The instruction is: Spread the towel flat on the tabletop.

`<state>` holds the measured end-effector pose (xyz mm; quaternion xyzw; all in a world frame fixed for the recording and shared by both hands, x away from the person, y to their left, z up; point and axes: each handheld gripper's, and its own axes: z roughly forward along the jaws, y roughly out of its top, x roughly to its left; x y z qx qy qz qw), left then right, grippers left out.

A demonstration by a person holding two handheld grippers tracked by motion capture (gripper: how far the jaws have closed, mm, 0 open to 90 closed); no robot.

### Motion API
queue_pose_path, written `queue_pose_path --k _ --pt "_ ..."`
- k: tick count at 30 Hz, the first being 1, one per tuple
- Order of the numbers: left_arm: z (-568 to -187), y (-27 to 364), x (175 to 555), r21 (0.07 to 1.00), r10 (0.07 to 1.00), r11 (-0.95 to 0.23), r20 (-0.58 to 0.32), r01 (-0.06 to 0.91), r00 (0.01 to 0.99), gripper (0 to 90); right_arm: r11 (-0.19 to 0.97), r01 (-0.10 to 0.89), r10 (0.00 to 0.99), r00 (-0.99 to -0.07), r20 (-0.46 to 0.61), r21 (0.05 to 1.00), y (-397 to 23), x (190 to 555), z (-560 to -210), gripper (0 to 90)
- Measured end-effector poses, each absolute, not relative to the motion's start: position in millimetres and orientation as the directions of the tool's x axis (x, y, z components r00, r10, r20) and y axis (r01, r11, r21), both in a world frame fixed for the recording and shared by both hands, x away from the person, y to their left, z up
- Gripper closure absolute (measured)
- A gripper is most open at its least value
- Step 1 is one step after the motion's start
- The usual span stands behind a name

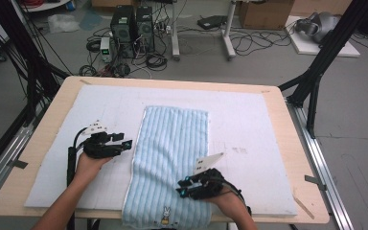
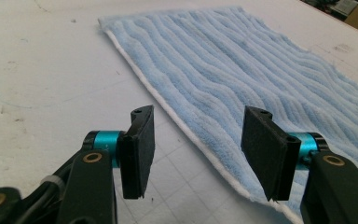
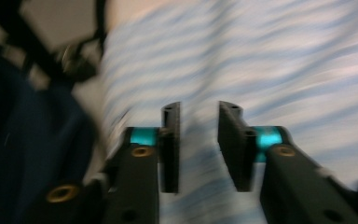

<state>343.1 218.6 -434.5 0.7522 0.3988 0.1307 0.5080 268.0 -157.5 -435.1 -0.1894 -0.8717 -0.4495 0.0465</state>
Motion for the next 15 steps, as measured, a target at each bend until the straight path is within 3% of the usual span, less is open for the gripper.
queue_pose_path --k 1,4,8,12,15 --pt "-435.1 218.9 343.9 0.87 0.736 -0.162 -0.207 0.465 0.644 44.7 0.487 0.379 0.34 -0.912 0.23 0.787 -163.1 273.9 -432.6 60.7" --pt "-436.5 219.7 346.5 0.869 0.741 -0.154 -0.213 0.47 0.637 44.7 0.427 0.43 0.542 -0.826 0.156 0.795 -179.4 298.6 -430.4 58.8" --pt "-437.6 219.6 347.7 0.869 0.744 -0.156 -0.208 0.469 0.634 44.7 0.348 0.484 0.759 -0.648 0.061 0.803 -196.4 334.1 -431.5 62.8" --pt "-438.8 218.2 349.7 0.87 0.747 -0.154 -0.208 0.469 0.632 44.7 0.301 0.539 0.837 -0.544 0.053 0.787 -200.1 362.1 -433.5 65.0" --pt "-438.0 217.3 354.1 0.863 0.746 -0.161 -0.211 0.479 0.631 44.7 0.383 0.565 0.836 -0.549 -0.013 0.731 -191.5 374.0 -442.4 68.9"
